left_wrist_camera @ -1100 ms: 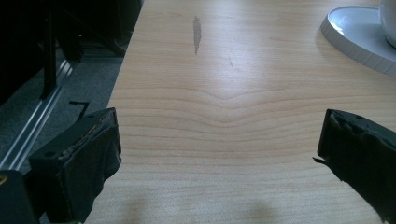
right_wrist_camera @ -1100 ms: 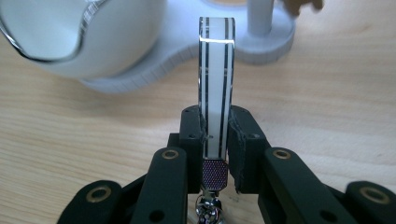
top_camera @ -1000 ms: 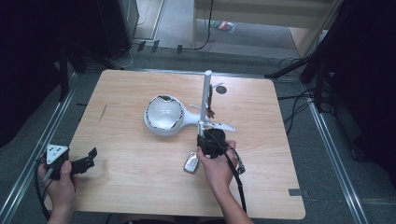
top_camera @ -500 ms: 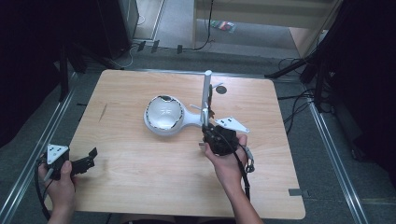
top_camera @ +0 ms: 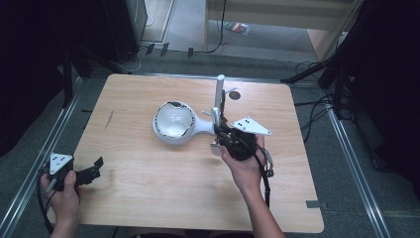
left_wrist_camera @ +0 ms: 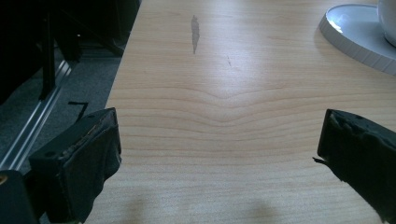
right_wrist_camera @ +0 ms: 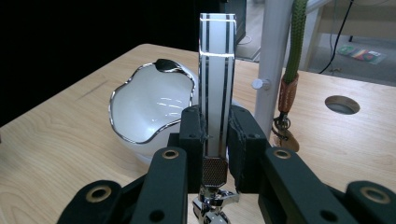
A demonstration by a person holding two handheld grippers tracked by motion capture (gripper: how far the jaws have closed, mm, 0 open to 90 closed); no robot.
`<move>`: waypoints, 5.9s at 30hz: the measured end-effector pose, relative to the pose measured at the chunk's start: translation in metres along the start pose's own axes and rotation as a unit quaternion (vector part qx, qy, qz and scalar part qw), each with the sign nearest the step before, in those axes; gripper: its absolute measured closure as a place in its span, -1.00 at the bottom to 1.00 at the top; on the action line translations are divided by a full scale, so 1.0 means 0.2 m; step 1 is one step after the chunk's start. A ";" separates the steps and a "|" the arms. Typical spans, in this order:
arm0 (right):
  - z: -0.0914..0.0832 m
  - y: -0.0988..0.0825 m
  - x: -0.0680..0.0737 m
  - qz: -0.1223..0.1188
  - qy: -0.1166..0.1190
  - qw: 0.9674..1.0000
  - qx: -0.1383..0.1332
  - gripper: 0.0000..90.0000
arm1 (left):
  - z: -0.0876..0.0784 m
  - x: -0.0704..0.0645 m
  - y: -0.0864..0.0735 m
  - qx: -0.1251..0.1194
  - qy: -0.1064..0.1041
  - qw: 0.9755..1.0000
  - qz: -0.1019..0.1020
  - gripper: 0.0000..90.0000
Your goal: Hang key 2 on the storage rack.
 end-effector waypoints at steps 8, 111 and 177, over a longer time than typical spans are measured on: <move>0.02 -0.01 -0.04 0.026 0.020 0.999 0.008 0.73 | 0.00 0.00 0.00 0.001 -0.001 1.000 -0.001 -1.00; -0.01 -0.08 -0.29 0.029 -0.108 0.993 0.049 -1.00 | 0.01 -0.01 0.00 0.003 -0.003 1.000 0.008 -1.00; -0.50 -0.79 -0.58 0.087 -0.160 0.979 0.092 -1.00 | 0.00 -0.01 0.00 0.003 -0.003 1.000 0.007 -1.00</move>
Point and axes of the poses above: each handheld gripper's, and its own axes: z roughly forward along the jaws, y roughly out of its top, x roughly to its left, the point moved 4 cm from there along z, roughly forward along the jaws, and after that the axes turned 10 degrees about -z, right-handed, at the moved point
